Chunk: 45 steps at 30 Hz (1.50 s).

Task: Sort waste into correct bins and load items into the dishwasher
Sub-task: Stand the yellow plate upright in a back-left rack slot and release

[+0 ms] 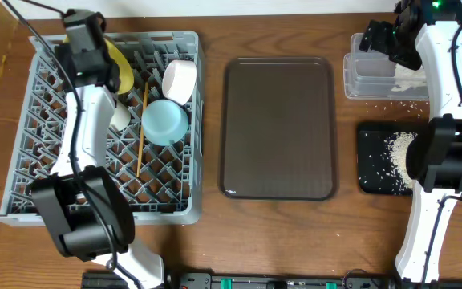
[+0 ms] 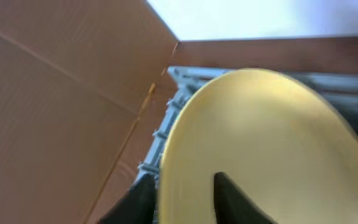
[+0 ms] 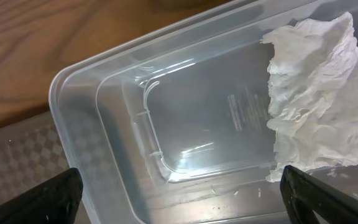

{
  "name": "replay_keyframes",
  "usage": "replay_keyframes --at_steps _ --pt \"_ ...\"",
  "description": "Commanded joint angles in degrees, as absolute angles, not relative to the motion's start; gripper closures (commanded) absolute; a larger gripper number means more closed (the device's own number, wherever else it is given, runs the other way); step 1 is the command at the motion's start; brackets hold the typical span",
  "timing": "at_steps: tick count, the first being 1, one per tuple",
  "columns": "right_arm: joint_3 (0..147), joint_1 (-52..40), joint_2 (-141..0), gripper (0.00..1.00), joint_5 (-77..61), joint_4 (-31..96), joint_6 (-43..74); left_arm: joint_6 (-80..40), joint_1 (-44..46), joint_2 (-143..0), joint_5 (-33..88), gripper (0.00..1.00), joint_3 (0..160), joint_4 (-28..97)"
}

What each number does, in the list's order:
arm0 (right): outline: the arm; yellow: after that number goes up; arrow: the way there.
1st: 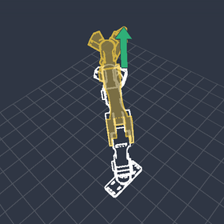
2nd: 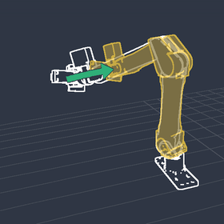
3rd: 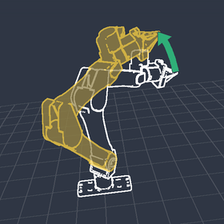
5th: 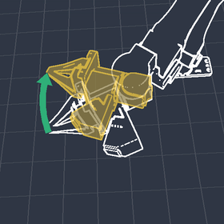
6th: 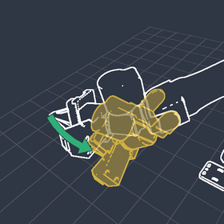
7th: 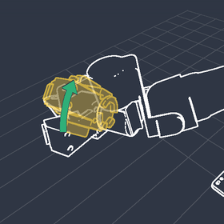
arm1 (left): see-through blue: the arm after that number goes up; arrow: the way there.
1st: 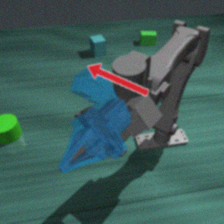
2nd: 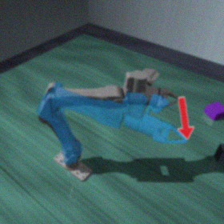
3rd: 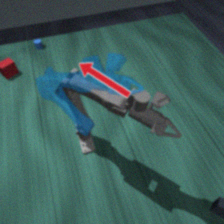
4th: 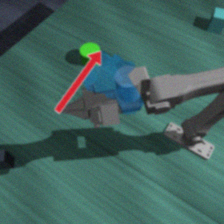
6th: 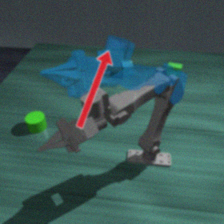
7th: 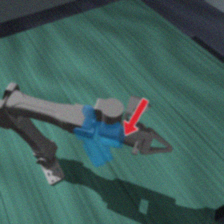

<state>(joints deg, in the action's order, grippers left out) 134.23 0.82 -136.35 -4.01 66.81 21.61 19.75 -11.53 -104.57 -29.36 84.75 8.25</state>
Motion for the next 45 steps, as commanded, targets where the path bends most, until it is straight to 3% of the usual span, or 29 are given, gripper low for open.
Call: replay_keyframes --at_steps 1,6,28,31,34,45 --pt "135.2 0.32 -135.66 0.01 -3.25 66.87 20.71 19.88 -10.17 -103.59 -29.19 0.65 84.25 7.07" --pt "135.17 0.32 -135.66 0.01 -3.25 66.87 20.71 19.86 -9.39 -103.59 -29.19 0.59 84.29 5.52" --pt "135.2 0.34 -135.66 0.01 -3.25 66.87 20.71 22.87 -9.54 -103.61 -23.33 0.58 84.29 -1.93" --pt "135.2 0.36 -135.66 0.01 -3.25 66.87 20.71 22.9 -9.56 -103.68 -17.32 0.67 84.29 3.55" --pt "135.2 0.36 -135.66 0.01 -3.25 66.87 20.71 22.83 -10.0 -104.66 -10.48 0.67 84.27 8.01" --pt "135.17 0.36 -135.66 0.01 -3.25 66.87 20.71 21.71 -15.25 -112.92 -4.23 0.73 84.27 6.98"
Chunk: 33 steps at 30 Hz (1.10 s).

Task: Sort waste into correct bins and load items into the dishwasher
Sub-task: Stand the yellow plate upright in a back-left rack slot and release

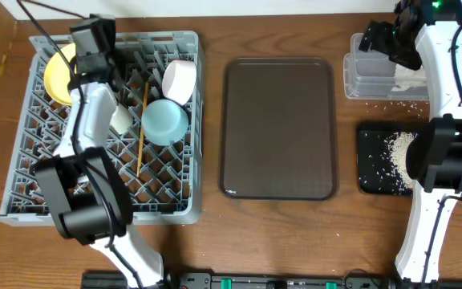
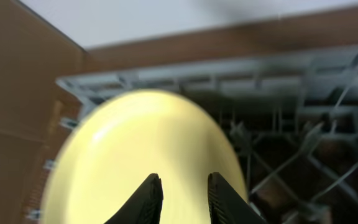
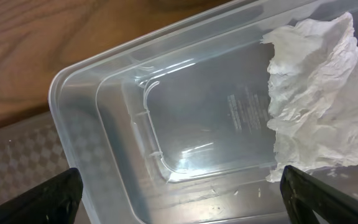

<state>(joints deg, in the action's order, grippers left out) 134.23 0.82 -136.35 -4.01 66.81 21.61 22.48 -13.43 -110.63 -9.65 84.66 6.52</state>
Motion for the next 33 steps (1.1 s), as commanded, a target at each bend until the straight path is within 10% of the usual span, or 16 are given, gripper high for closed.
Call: replay_keyframes --at_steps 1,33 --pt "135.17 0.36 -135.66 0.01 -3.22 66.87 20.71 21.67 -15.59 -113.21 -2.66 0.73 84.27 7.4" --pt "135.2 0.36 -135.66 0.01 -3.25 66.87 20.71 15.57 -19.2 -119.26 3.66 0.75 84.29 11.51"
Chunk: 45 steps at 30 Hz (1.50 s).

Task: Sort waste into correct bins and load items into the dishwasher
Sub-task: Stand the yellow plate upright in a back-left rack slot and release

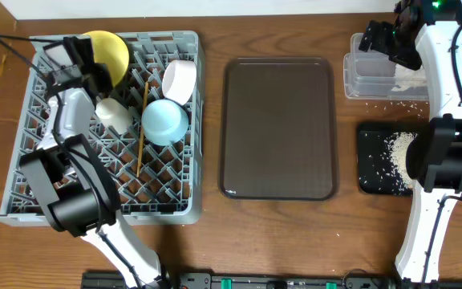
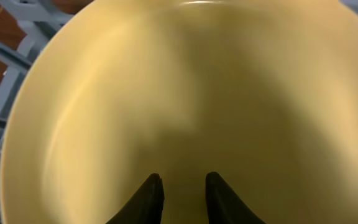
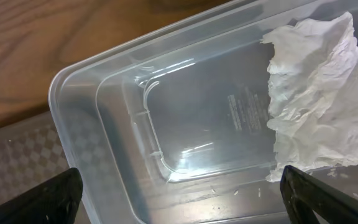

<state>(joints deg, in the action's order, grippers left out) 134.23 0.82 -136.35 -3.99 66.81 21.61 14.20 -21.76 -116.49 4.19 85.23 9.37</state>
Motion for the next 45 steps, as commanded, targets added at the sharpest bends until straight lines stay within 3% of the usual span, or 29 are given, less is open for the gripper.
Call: replay_keyframes --at_steps 1,12,30,45 --pt "135.2 0.36 -135.66 0.01 -3.22 66.87 20.71 16.49 -18.57 -119.15 3.62 0.75 84.29 11.46" --pt "135.2 0.32 -135.66 0.01 -3.25 66.87 20.71 17.32 -13.06 -117.1 -2.63 0.74 84.29 7.79" --pt "135.17 0.32 -135.66 0.01 -3.25 66.87 20.71 18.35 -12.45 -118.74 3.25 0.73 84.27 14.35" --pt "135.2 0.32 -135.66 0.01 -3.25 66.87 20.71 14.59 -12.45 -112.07 3.27 0.65 84.29 14.94"
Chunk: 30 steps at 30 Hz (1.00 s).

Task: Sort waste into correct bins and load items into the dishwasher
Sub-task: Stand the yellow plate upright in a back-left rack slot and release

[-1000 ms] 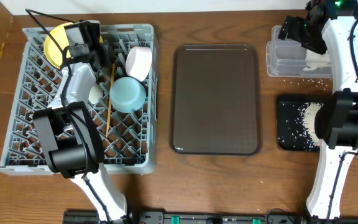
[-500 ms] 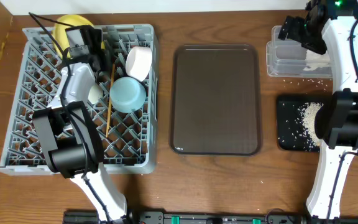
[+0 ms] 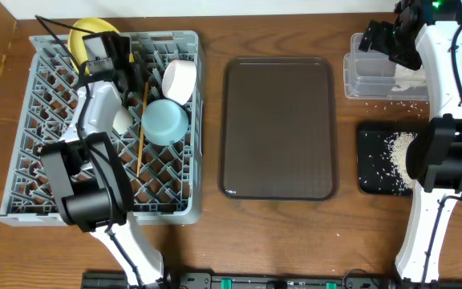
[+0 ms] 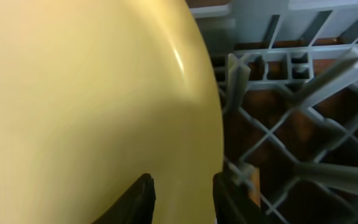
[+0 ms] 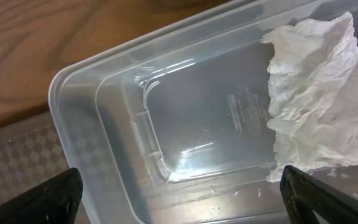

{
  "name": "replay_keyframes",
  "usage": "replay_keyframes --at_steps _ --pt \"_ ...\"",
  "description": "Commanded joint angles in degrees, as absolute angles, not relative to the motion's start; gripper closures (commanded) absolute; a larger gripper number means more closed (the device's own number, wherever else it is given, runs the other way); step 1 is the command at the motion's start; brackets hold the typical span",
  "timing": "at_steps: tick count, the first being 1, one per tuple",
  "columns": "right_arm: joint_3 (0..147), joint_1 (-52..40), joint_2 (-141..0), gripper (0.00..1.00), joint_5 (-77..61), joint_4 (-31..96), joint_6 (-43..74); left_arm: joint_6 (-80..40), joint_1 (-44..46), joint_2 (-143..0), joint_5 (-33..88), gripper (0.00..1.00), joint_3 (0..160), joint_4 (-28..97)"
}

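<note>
A yellow plate (image 3: 87,36) stands on edge at the back left corner of the grey dish rack (image 3: 95,210). My left gripper (image 3: 107,56) is shut on its rim; in the left wrist view the plate (image 4: 92,93) fills the left side and lies between the dark fingers of the gripper (image 4: 182,199). My right gripper (image 5: 182,190) hangs open over the clear plastic bin (image 5: 185,124), which holds a crumpled white tissue (image 5: 316,112). In the overhead view that gripper (image 3: 383,40) is at the bin's (image 3: 373,76) left end.
In the rack lie a white cup (image 3: 179,80), a light blue bowl (image 3: 164,120), a small white cup (image 3: 120,120) and a wooden chopstick (image 3: 140,132). A brown tray (image 3: 279,128) sits mid-table. A black bin (image 3: 375,160) holds rice grains; some lie scattered by the clear bin.
The left gripper has moved right along the rack's back, and the yellow plate now stands steeper on edge at the back left corner. The right arm has not moved.
The left gripper held the yellow plate over the rack's back middle, then over its left side, then tilted near the back wall; now the plate stands on edge at the back left. The right gripper stayed open over the clear bin throughout.
</note>
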<state>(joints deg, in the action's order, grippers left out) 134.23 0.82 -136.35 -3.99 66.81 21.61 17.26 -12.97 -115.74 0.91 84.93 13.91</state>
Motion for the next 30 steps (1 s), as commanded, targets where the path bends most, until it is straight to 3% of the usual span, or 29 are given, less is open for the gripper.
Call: replay_keyframes --at_steps 1,5,13,20,24,26,30 --pt "135.2 0.32 -135.66 0.01 -3.25 66.87 20.71 13.91 -12.45 -110.87 3.29 0.64 84.29 14.96" --pt "135.17 0.32 -135.66 0.01 -3.25 66.87 20.71 9.76 -12.45 -105.69 4.71 0.57 84.29 15.33" --pt "135.2 0.32 -135.66 0.01 -3.25 66.87 20.71 9.06 -12.47 -98.48 8.99 0.57 84.29 16.36" --pt "135.17 0.32 -135.66 0.01 -3.25 66.87 20.71 2.68 -15.22 -92.36 0.21 0.67 84.29 14.0" --pt "135.2 0.32 -135.66 0.01 -3.22 66.87 20.71 -7.81 -19.97 -92.79 -2.15 0.74 84.29 13.26" --pt "135.2 0.32 -135.66 0.01 -3.25 66.87 20.71 -13.98 -22.52 -94.35 -1.02 0.75 84.29 13.19" --pt "135.2 0.32 -135.66 0.01 -3.25 66.87 20.71 -15.14 -25.41 -98.39 10.09 0.76 84.29 12.01"
